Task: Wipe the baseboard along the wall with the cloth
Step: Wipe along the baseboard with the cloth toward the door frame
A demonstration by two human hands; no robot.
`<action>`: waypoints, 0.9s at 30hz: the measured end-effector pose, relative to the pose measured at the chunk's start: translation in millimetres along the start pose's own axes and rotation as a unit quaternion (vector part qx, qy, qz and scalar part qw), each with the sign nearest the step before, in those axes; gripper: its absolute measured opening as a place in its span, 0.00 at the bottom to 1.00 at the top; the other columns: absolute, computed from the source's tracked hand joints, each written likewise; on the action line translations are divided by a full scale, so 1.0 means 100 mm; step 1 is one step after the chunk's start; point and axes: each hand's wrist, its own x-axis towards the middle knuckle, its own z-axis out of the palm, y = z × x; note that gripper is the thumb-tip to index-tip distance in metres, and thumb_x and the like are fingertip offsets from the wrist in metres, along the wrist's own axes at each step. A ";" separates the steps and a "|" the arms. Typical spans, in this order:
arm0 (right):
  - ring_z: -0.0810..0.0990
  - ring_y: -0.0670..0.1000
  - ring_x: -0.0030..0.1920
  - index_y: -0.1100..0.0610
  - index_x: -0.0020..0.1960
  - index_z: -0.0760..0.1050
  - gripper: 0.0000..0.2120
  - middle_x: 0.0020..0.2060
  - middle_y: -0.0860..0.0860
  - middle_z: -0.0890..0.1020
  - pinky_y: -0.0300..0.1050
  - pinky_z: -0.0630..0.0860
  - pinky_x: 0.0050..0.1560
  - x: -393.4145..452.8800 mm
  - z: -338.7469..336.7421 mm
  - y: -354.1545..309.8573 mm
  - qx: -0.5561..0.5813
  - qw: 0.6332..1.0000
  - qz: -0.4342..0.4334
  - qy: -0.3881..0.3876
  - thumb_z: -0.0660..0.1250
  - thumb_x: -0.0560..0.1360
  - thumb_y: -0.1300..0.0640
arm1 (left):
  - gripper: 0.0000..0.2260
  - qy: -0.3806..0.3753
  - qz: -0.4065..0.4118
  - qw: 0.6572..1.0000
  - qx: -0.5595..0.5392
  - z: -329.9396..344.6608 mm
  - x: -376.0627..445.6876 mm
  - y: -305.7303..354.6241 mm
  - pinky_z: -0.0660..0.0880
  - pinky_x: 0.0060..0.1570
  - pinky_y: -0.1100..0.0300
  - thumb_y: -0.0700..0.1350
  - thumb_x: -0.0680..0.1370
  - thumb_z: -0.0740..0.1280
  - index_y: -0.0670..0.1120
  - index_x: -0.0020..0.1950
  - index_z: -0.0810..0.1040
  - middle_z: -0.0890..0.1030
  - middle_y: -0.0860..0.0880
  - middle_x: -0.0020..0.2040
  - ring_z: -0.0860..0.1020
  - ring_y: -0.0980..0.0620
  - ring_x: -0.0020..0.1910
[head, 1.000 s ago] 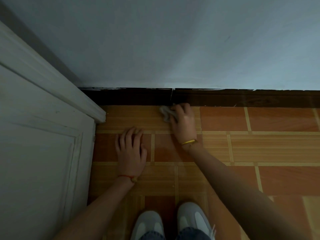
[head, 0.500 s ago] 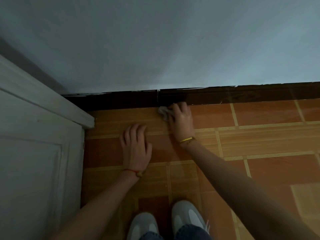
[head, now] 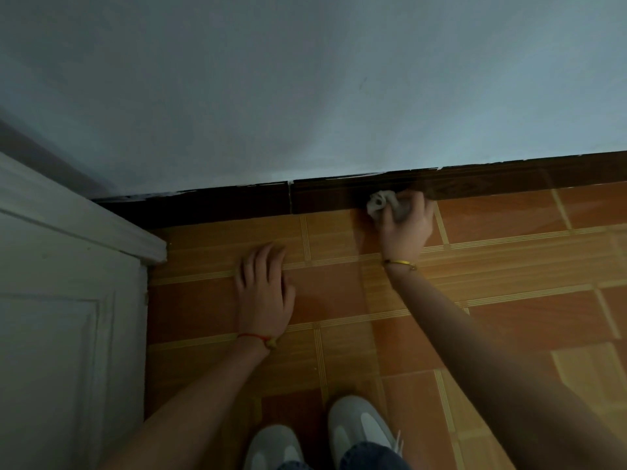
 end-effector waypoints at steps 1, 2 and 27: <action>0.76 0.54 0.47 0.62 0.52 0.74 0.12 0.52 0.59 0.75 0.34 0.66 0.46 -0.08 0.07 -0.11 0.025 1.000 0.003 -0.002 0.70 0.69 0.64 | 0.22 0.003 0.002 1.000 -0.002 0.00 0.00 0.00 0.59 0.74 0.38 0.49 0.80 0.55 0.45 0.72 0.72 0.72 0.43 0.72 0.68 0.40 0.71; 0.75 0.52 0.46 0.61 0.51 0.74 0.12 0.52 0.58 0.75 0.32 0.66 0.45 -0.18 0.16 -0.23 0.047 0.999 0.003 -0.008 0.70 0.69 0.64 | 0.22 0.005 0.003 1.000 -0.003 0.00 0.01 -0.01 0.59 0.74 0.37 0.49 0.79 0.56 0.45 0.72 0.72 0.72 0.43 0.71 0.68 0.40 0.71; 0.74 0.45 0.47 0.60 0.48 0.76 0.10 0.50 0.55 0.74 0.24 0.68 0.47 -0.36 0.26 -0.65 0.133 0.991 -0.010 0.032 0.71 0.68 0.66 | 0.22 0.029 0.020 0.999 0.000 0.02 -0.01 -0.03 0.59 0.74 0.37 0.48 0.79 0.58 0.45 0.72 0.73 0.72 0.43 0.72 0.68 0.40 0.71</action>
